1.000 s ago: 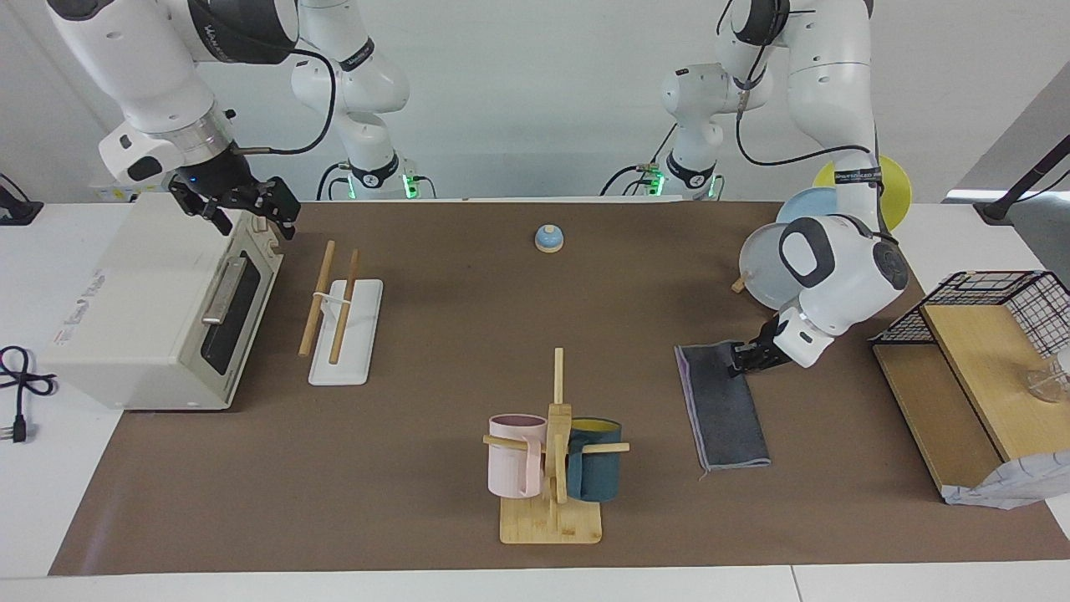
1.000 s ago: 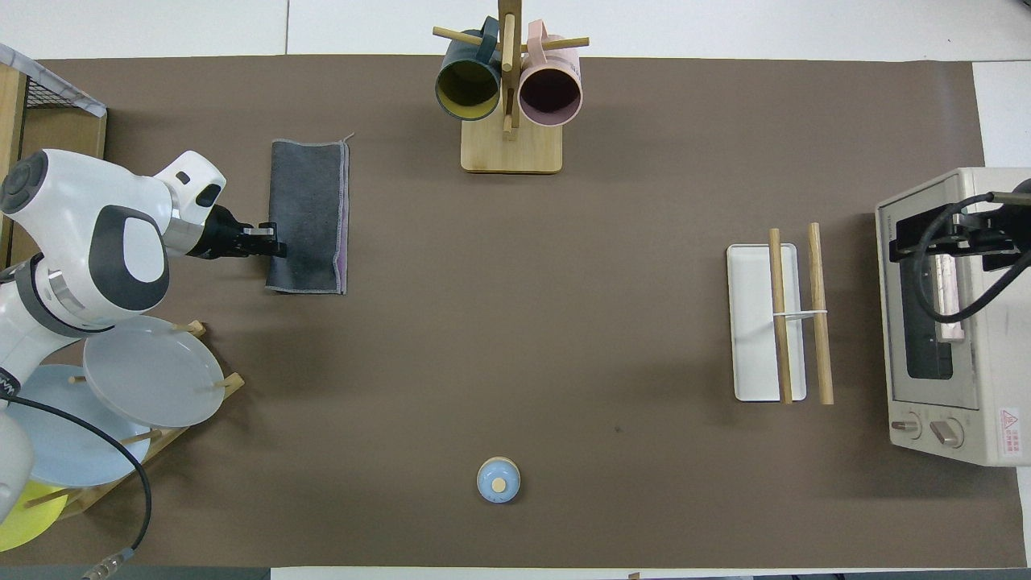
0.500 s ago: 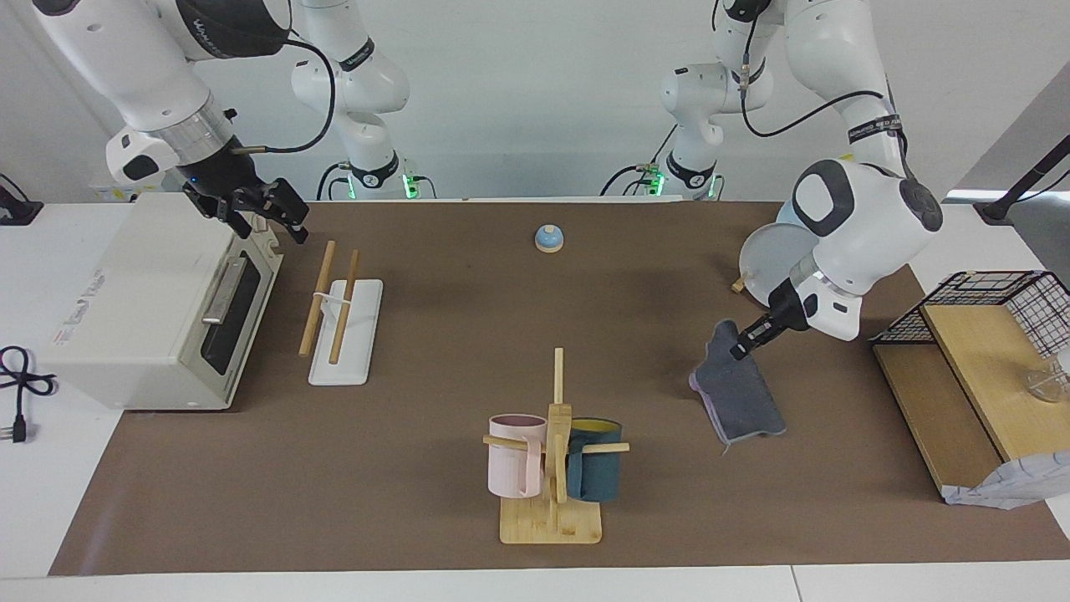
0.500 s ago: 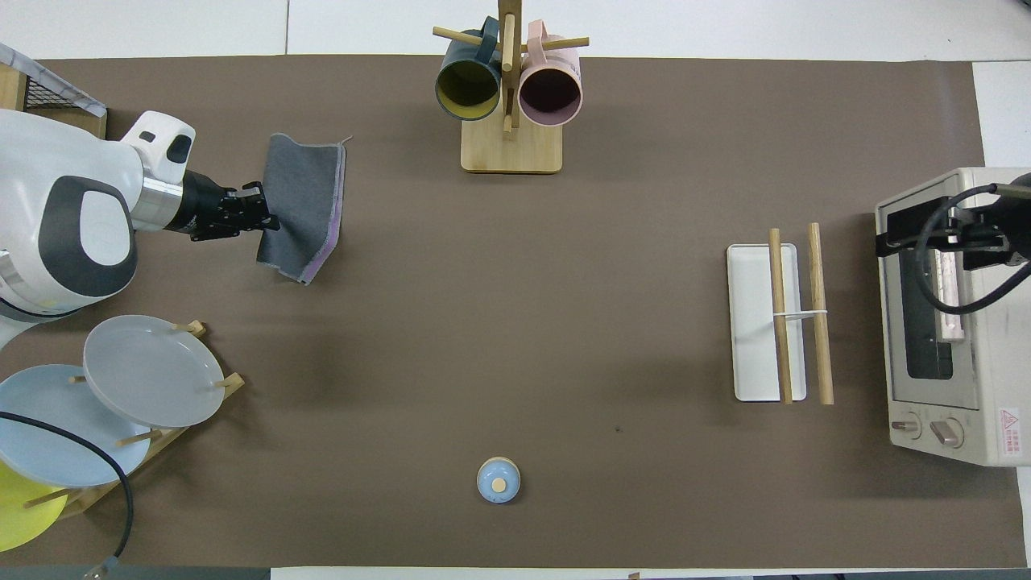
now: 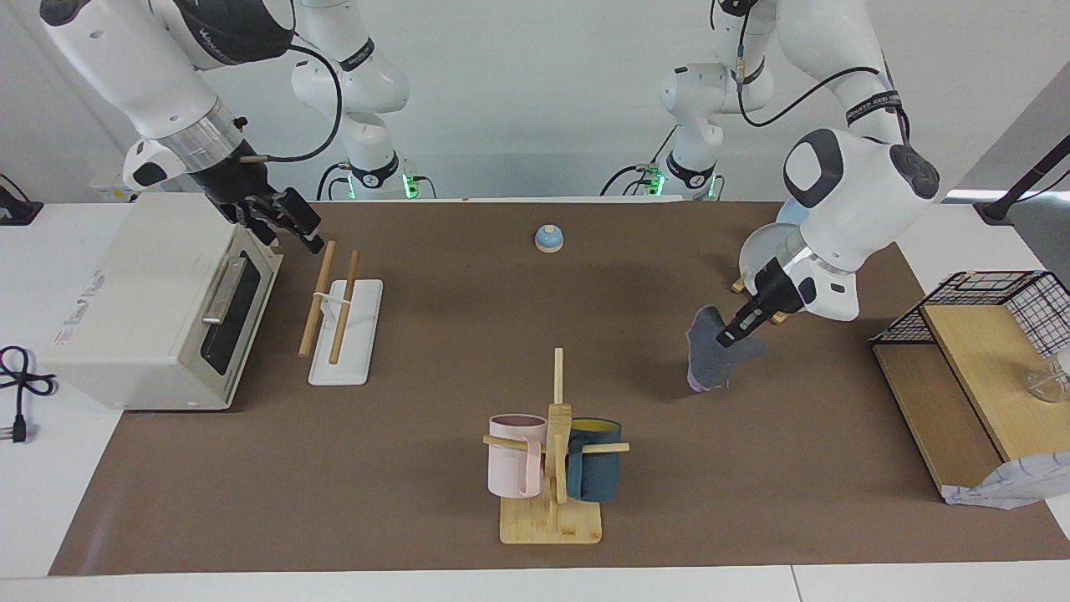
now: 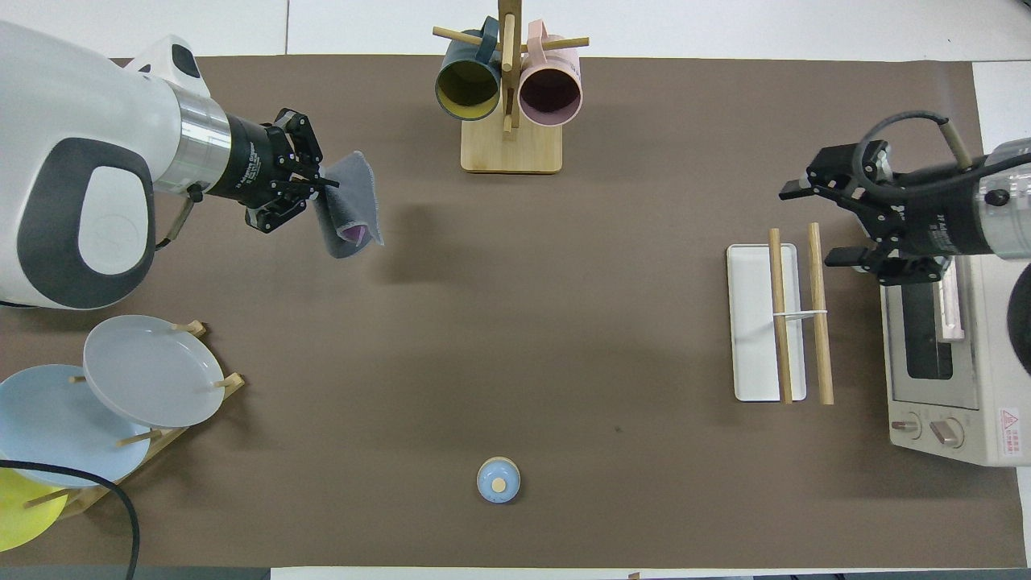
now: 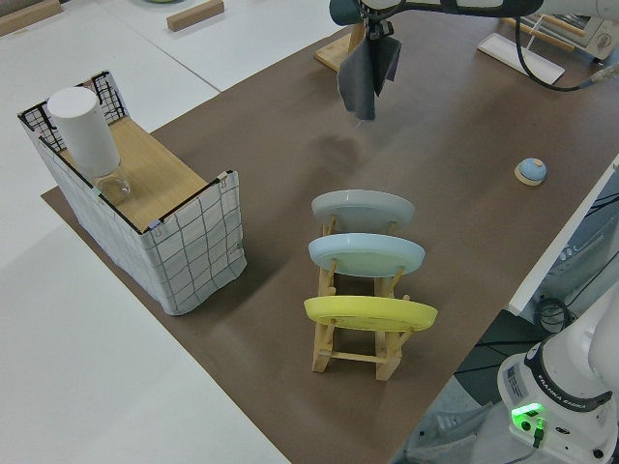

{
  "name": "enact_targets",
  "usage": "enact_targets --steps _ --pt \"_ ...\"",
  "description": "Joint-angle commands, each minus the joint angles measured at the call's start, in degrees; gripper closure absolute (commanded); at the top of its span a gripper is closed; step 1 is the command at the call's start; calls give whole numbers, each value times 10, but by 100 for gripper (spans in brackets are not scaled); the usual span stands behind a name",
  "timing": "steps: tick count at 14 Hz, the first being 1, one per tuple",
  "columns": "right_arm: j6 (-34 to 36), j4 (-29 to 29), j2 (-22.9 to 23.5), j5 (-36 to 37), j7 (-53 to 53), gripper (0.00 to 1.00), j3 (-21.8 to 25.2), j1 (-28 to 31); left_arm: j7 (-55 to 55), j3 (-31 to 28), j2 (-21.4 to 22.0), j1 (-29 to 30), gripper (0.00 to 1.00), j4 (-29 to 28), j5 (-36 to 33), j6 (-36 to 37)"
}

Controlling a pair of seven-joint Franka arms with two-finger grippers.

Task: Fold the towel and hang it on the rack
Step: 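Bring the towel to the right gripper while the right gripper grasps it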

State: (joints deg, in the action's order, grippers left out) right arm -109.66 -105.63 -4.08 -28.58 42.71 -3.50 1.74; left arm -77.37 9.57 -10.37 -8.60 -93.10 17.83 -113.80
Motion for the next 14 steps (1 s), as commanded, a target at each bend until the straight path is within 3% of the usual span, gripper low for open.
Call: enact_targets --steps 1,8,12,14 --pt "-73 -46 -24 -83 145 0 -1 -30 -167 -5 27 -35 100 0 -10 -5" --pt "-221 -57 1 -147 441 0 -1 -162 -489 3 41 -124 100 -9 -11 -98" --pt "-238 -64 12 -148 482 0 -1 -207 -553 3 55 -157 100 -40 -19 -137" --pt "-280 -64 27 -148 482 0 -1 -220 -576 3 61 -165 100 -52 -29 -147"
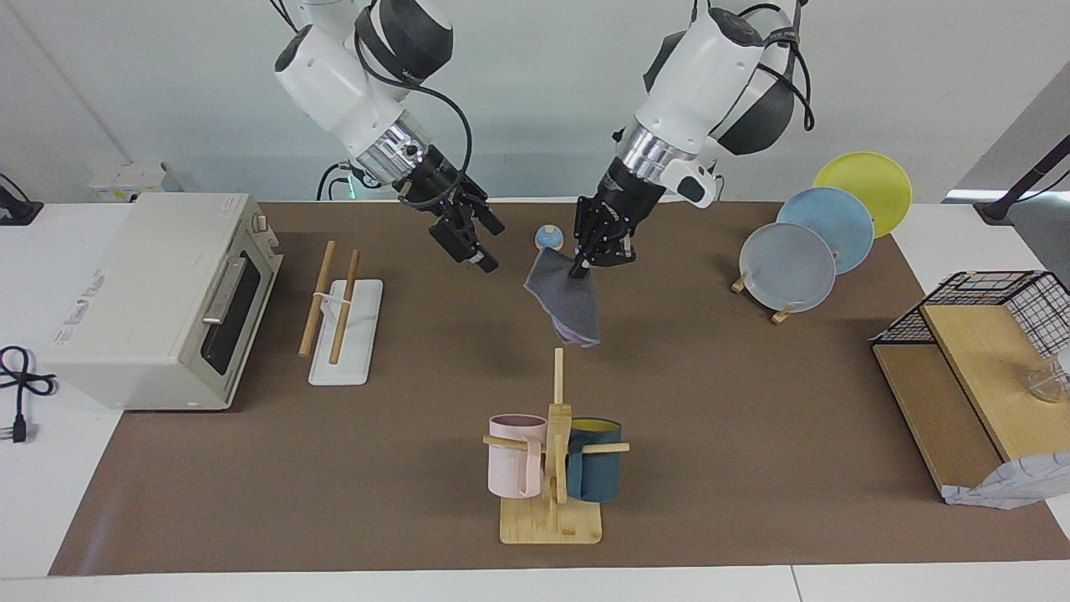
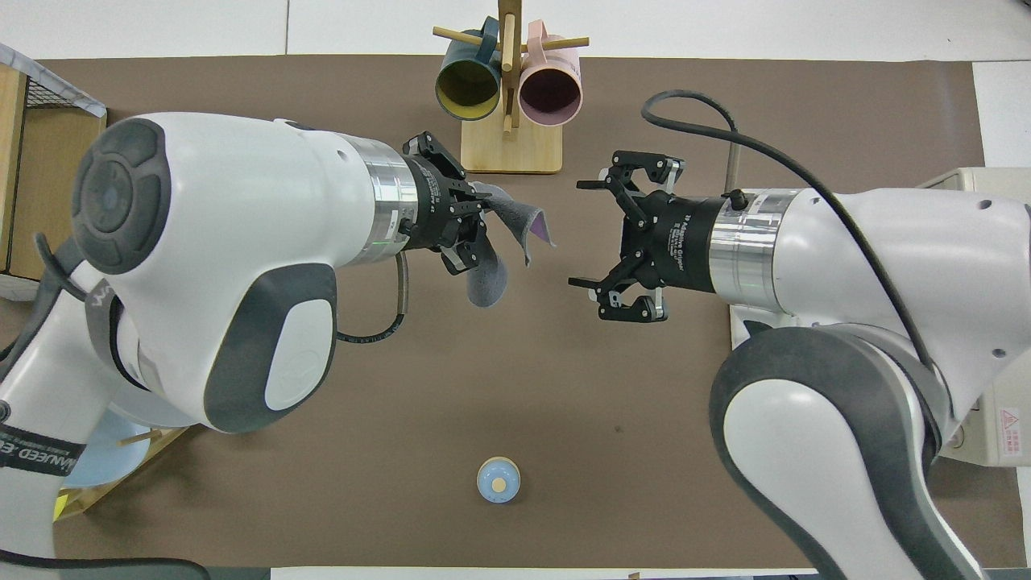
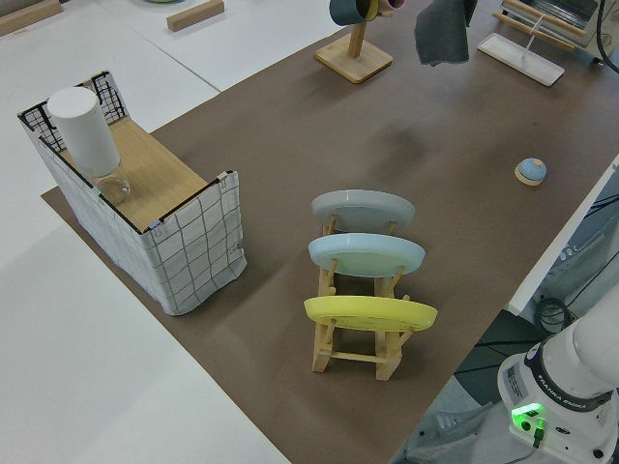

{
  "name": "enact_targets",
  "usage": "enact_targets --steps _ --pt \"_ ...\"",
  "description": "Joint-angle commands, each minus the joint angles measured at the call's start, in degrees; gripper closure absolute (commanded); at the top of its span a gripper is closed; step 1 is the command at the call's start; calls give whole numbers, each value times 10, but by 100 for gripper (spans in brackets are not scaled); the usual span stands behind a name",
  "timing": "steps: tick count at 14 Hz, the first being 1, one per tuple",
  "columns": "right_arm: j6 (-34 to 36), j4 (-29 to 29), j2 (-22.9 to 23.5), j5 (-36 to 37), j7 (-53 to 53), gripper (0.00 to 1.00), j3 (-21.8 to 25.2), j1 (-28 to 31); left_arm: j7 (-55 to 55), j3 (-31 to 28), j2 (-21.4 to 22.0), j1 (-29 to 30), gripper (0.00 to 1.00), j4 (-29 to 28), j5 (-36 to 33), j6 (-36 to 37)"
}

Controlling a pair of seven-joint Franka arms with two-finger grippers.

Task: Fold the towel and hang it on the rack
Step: 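Bring the towel to the right gripper while the right gripper grasps it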

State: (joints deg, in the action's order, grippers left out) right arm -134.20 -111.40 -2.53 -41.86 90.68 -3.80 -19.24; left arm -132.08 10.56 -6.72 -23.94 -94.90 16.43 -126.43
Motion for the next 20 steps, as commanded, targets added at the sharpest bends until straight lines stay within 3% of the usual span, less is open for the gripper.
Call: enact_targets --steps 1,7,13,15,17,18,20 --pt "-40 -4 18 -20 2 0 2 -11 -34 -7 25 -12 100 -34 -15 -21" --pt "-99 -5 49 -32 10 0 2 -46 -90 -7 27 -20 100 -38 -39 -30" --pt "-109 -2 67 -32 -11 0 2 -57 -96 -7 27 -20 100 -38 -40 -30" --pt "-118 2 74 -32 -31 40 2 -55 -99 -7 27 -20 100 -38 -40 -30" --pt "-116 9 77 -32 -33 92 2 -52 -100 -7 27 -20 100 -38 -40 -30" --pt "-115 10 77 -32 -35 100 2 -51 -100 -7 27 -20 100 -38 -40 -30" --pt "-112 10 77 -33 -52 100 2 -49 -101 -7 27 -20 100 -38 -40 -30"
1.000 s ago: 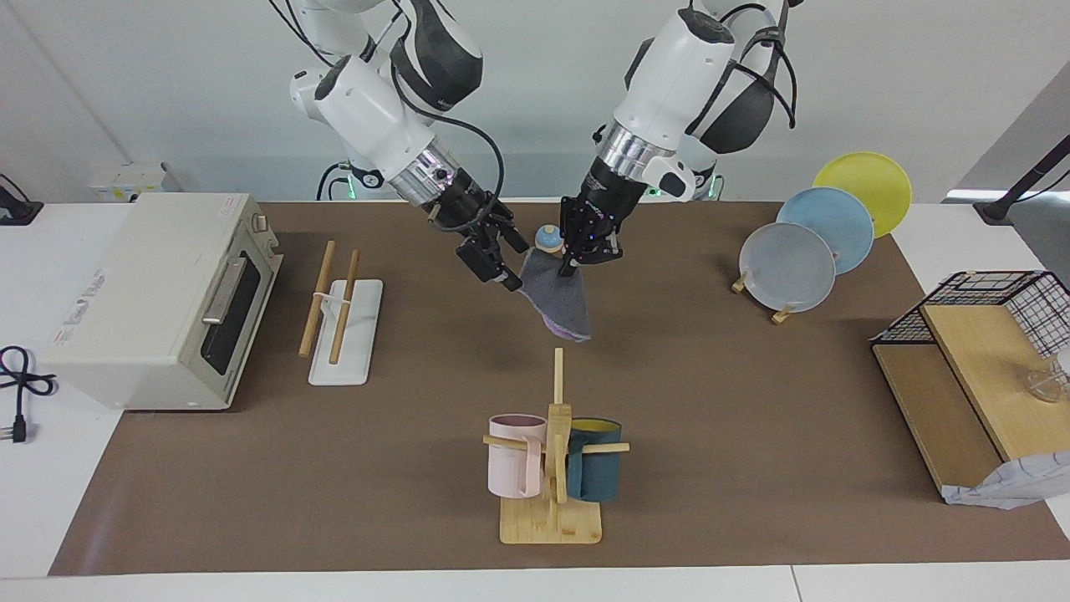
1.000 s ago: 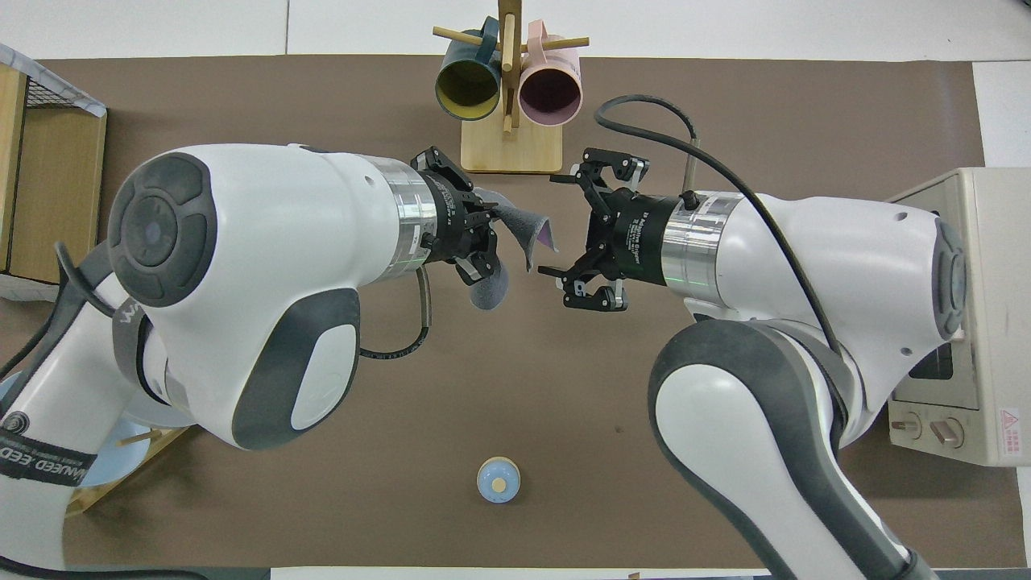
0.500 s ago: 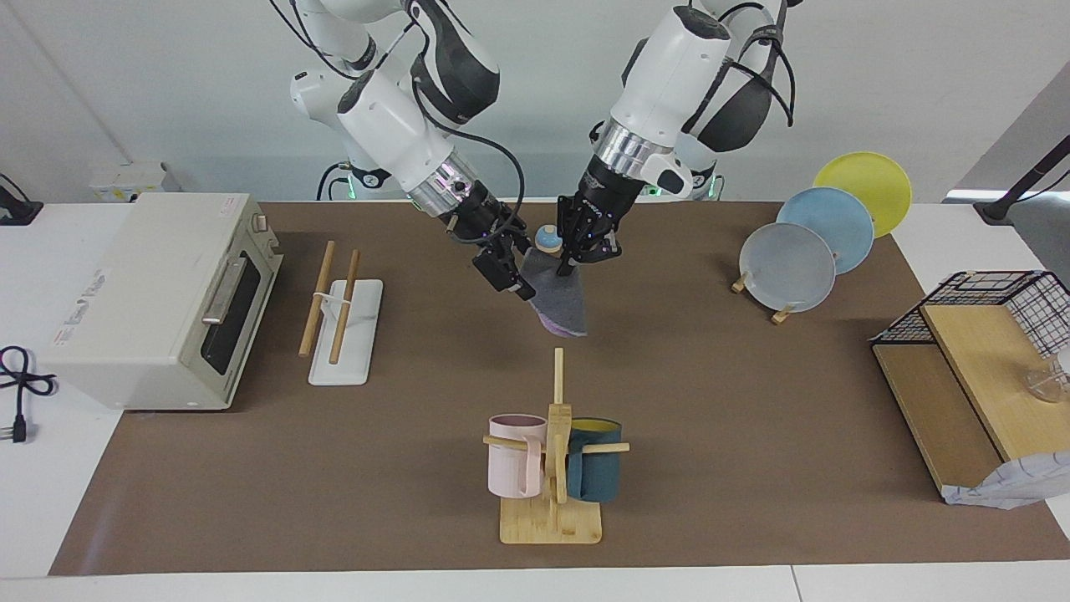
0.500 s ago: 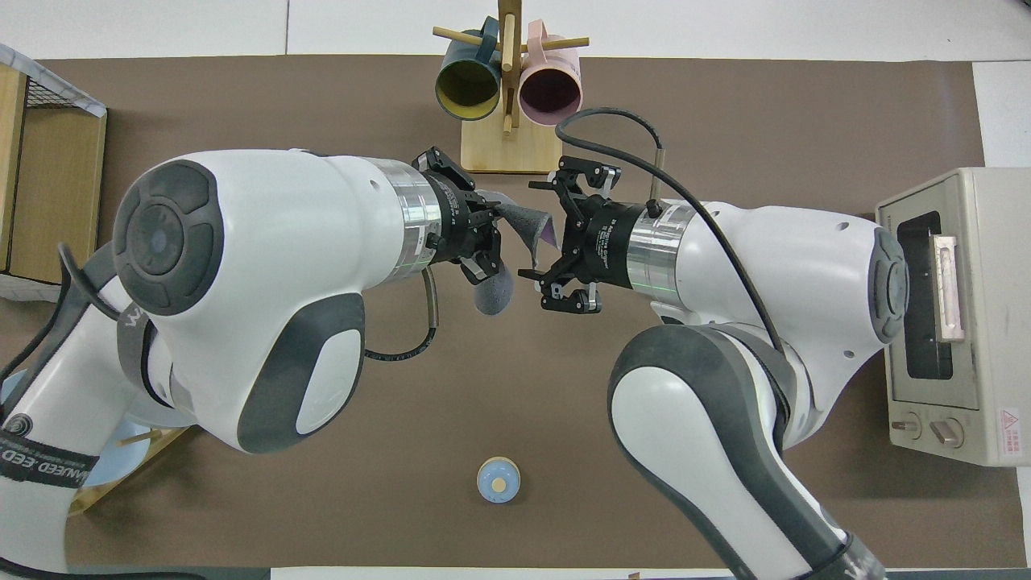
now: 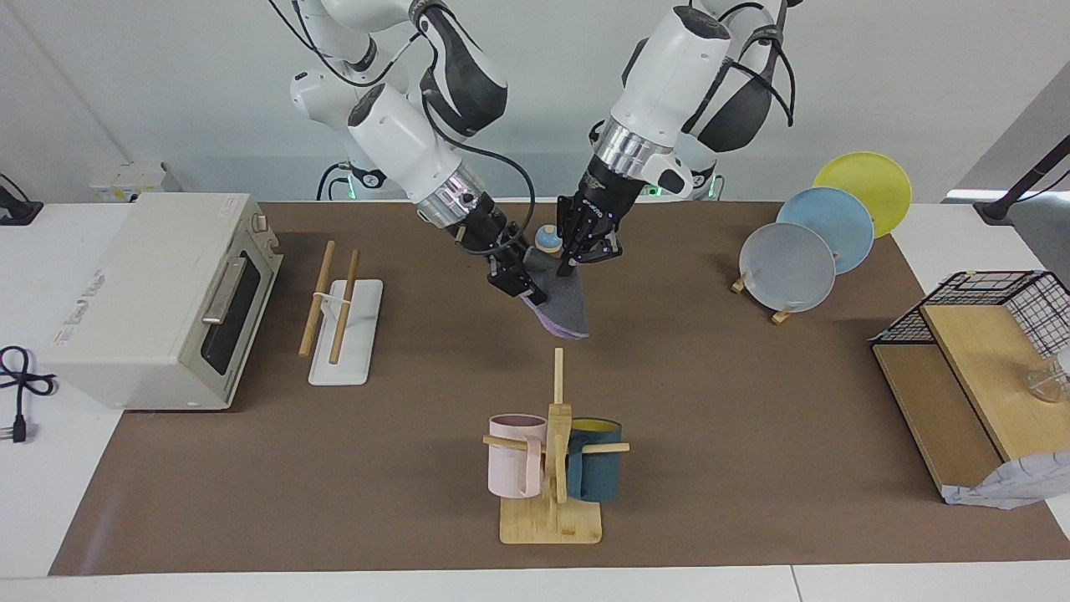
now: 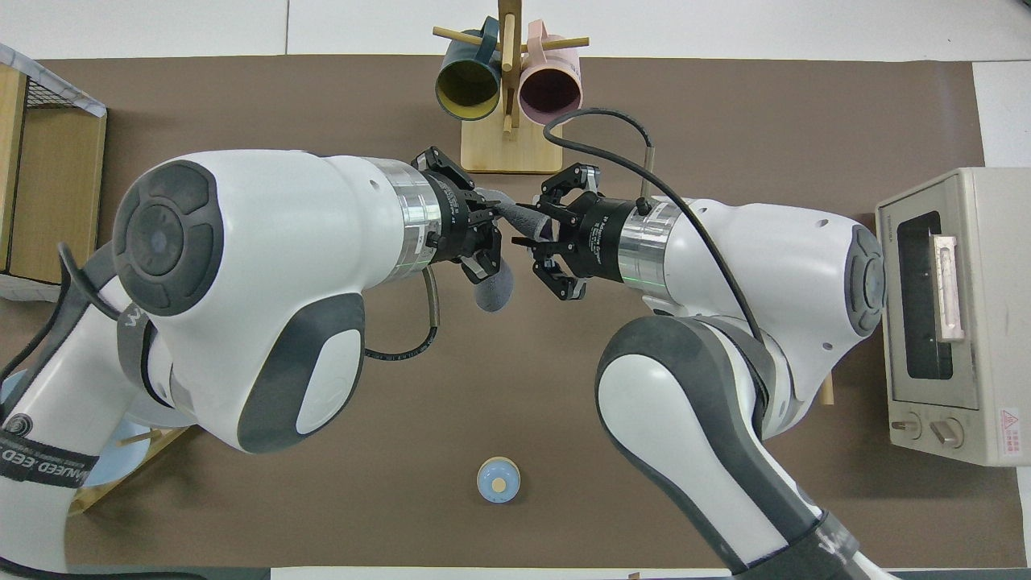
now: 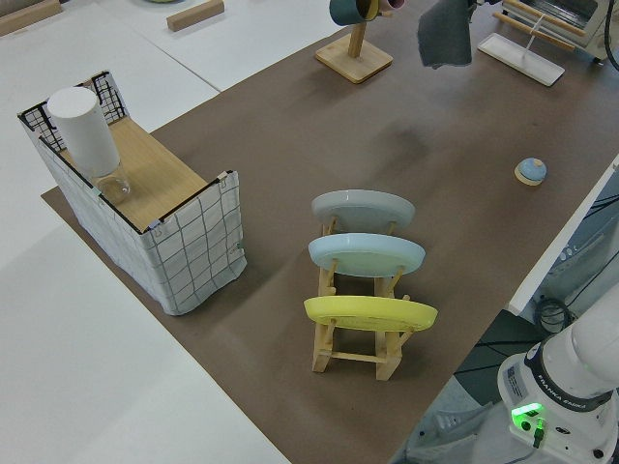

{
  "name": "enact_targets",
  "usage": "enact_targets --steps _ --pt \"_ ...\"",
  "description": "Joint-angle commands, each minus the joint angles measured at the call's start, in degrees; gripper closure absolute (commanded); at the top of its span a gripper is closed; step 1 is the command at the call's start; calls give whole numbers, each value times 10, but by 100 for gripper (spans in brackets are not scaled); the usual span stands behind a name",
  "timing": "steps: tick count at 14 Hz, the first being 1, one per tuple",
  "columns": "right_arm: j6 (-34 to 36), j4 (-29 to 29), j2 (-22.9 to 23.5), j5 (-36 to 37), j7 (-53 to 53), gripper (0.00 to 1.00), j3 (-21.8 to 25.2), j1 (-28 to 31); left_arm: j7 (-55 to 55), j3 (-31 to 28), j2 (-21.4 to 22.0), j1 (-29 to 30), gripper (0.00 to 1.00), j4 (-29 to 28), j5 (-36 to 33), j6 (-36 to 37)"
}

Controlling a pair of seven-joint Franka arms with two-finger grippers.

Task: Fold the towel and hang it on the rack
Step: 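Open the left gripper and withdraw it while the right gripper holds the towel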

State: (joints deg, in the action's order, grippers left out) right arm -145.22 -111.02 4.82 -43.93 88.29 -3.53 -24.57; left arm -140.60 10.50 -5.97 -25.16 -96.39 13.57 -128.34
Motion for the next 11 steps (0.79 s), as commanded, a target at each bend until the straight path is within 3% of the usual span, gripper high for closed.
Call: enact_targets --steps 1,7,8,11 --pt "0 6 4 -16 -29 100 -1 5 -19 -7 19 -8 100 -24 -12 -11" --pt "4 5 4 -16 -44 100 -1 2 -17 -7 22 -8 100 -28 -14 -12" --pt "13 5 3 -16 -56 100 -1 2 -13 -6 22 -8 1 -27 -28 -12" --pt "34 5 1 0 -103 100 2 2 11 -6 22 -3 0 -28 -43 -12"
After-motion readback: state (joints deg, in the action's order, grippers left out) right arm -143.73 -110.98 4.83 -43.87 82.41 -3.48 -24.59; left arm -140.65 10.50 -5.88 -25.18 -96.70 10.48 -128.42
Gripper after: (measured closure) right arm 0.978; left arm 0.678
